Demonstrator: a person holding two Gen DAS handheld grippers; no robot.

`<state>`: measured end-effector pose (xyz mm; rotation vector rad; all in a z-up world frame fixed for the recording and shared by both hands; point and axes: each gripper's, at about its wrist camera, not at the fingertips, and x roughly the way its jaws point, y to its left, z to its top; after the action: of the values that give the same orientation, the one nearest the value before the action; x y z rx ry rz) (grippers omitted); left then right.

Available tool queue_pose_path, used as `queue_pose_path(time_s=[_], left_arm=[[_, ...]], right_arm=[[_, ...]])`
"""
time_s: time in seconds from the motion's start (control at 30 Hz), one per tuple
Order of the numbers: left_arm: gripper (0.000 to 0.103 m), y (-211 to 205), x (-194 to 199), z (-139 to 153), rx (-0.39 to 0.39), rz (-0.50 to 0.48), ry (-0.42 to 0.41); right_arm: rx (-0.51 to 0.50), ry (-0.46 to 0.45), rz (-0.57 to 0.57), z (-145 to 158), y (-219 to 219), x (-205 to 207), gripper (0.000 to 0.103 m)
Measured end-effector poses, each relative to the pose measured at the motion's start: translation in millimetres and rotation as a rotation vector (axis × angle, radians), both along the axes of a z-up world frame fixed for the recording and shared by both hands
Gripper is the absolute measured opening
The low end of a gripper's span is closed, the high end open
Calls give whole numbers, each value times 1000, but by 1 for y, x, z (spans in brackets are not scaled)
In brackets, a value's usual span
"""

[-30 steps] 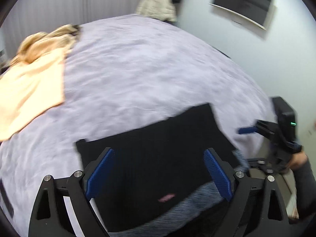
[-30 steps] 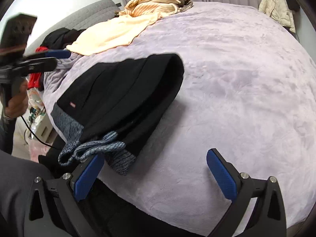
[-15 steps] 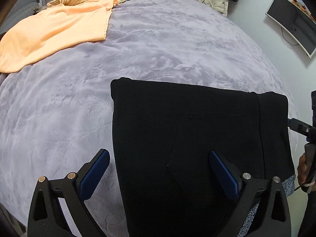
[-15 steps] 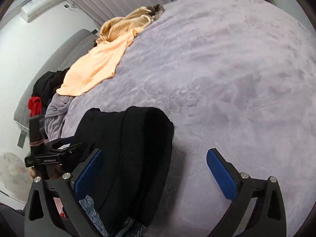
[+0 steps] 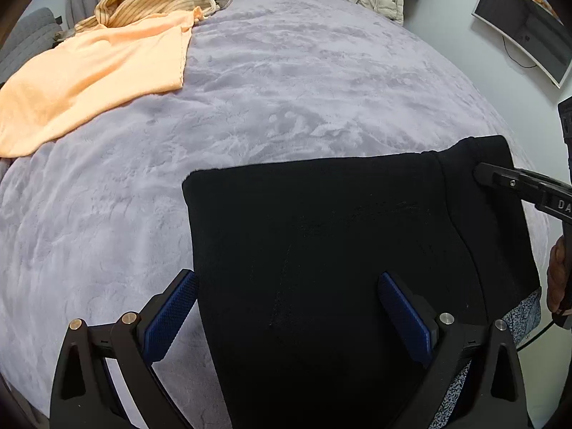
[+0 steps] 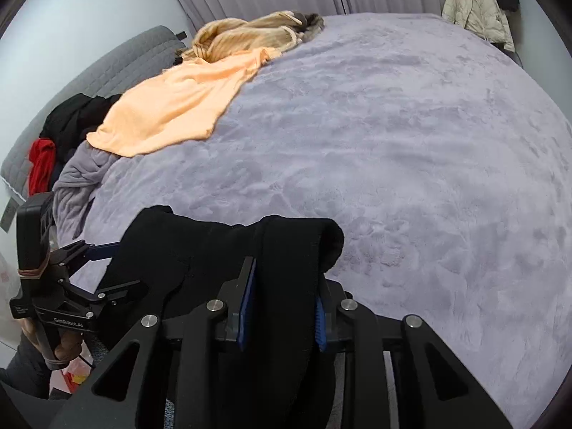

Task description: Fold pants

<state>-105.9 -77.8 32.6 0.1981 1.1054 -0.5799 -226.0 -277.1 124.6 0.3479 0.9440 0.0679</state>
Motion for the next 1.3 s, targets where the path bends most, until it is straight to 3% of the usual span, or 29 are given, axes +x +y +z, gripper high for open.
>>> queue_pose_path(time_s=[0.1, 0.2, 0.27, 0.37, 0.43, 0.53, 0.6, 0.7, 0.77, 0.87, 0.97, 1.07, 1.13, 1.2, 1.3], left_arm=[[101, -2, -5, 1, 10, -11, -34], [101, 6, -5, 10, 8, 7, -22], [101, 18, -13, 23, 10, 14, -59], [101, 39, -33, 38, 34, 16, -136], [101, 47, -45, 40, 24, -16, -125], [101, 50, -61, 34, -3, -77, -91], [101, 45, -65, 24, 25, -97, -75], [101, 42, -61, 5, 59, -88, -12], [103, 43, -52, -15, 58, -55, 98], [103, 49, -49, -27, 27, -22, 166], [103, 55, -49, -9, 1, -9, 154], [103, 65, -47, 31, -109, -25, 61], [103, 63, -37, 35, -56, 12, 2], [103, 56, -23, 16, 119, 84, 6], [103, 61, -18, -4, 92, 110, 69]], right_arm=[[-1, 34, -36, -20, -7, -4, 44], [13, 42, -94, -11, -13, -13, 72], [-68, 12, -124, 9, -7, -31, 75], [-261, -56, -30, 43, 31, -66, 83], [-320, -100, 87, 54, 69, -89, 83], [-231, -106, 263, 49, 110, -106, 83], [-187, -69, 326, 33, 123, -108, 83], [-186, 50, 287, 5, 116, -105, 83], [-137, 67, 260, -2, 105, -106, 83], [-108, 81, 254, -3, 101, -105, 83], [-138, 111, 272, 4, 107, -102, 83], [-142, 37, 285, 29, 111, -96, 84], [-145, 23, 297, 29, 114, -86, 84], [-177, 85, 292, 12, 115, -76, 84], [-215, 117, 292, -4, 118, -73, 84]])
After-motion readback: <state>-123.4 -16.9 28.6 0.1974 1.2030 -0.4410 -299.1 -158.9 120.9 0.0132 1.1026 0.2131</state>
